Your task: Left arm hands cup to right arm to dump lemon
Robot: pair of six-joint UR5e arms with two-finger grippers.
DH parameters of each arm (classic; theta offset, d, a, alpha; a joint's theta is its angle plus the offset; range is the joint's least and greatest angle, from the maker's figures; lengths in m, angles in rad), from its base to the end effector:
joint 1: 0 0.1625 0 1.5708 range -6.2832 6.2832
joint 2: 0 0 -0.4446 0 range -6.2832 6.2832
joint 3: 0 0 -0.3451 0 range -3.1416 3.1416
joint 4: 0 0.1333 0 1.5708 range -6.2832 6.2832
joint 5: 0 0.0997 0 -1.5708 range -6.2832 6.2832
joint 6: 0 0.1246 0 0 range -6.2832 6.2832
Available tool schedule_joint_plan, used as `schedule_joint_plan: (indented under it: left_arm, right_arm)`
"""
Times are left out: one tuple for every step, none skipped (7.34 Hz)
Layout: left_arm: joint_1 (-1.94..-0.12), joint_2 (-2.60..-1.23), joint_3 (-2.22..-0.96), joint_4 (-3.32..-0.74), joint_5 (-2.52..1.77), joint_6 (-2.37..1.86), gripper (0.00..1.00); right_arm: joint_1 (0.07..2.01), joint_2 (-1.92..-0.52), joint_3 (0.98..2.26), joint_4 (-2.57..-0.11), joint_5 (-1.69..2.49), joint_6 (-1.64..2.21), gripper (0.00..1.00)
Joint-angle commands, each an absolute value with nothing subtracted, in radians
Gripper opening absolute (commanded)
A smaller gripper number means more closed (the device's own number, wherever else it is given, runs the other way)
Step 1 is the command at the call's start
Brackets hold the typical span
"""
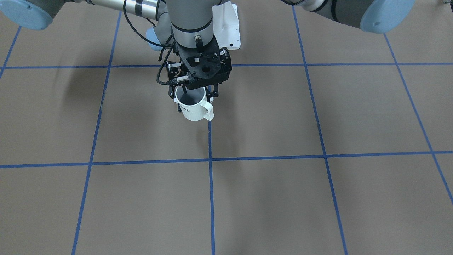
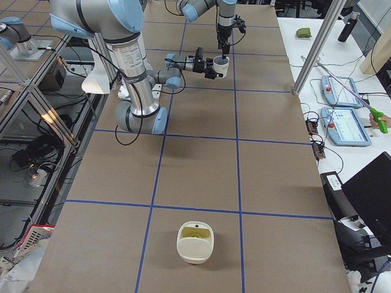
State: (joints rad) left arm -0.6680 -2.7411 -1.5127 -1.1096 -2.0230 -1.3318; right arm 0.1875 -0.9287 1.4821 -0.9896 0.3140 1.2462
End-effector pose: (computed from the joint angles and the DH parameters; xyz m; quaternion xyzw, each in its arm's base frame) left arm 0.5081 -0.5013 0.0551 -0.0544 0.3732 -0.1265 0.9175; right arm -0.5788 -0.3661 0.2631 0.5897 -0.2950 0.2684 0.7023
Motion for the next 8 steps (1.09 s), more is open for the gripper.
schedule_joint_plan:
  left_arm:
    - [-0.666,-2.731,-1.508,-1.112,-2.042,-1.368,0.71]
    - [-0.664,-2.724,-1.508,-1.112,-2.042,-1.368,0.67]
    - [-0.666,-2.723,-1.508,-1.112,-2.042,-1.368,0.65]
    - [-0.666,-2.721,-1.509,-1.112,-2.042,-1.368,0.58]
    - [-0.666,-2.721,-1.512,-1.112,-2.042,-1.368,0.47]
    - [-0.666,-2.721,-1.517,-1.112,-2.043,-1.367,0.45]
    - [-0.666,-2.721,-1.517,-1.112,-2.043,-1.368,0.39]
    - [-0.666,-2.721,-1.517,-1.112,-2.043,-1.368,0.37]
  right_arm:
    - [0.187,-0.927,1.500,-0.989,0.314,1.243,0.38]
    - [0.187,-0.928,1.517,-0.986,0.314,1.224,0.38]
    - [0.187,-0.933,1.526,-0.986,0.316,1.213,0.38]
    - [0.187,-0.933,1.526,-0.986,0.316,1.213,0.38]
    - [0.189,-0.934,1.525,-0.986,0.316,1.213,0.38]
    - [0.189,-0.936,1.525,-0.985,0.316,1.215,0.38]
    - [0.187,-0.936,1.526,-0.985,0.316,1.215,0.38]
    - [0.189,-0.936,1.525,-0.985,0.316,1.215,0.38]
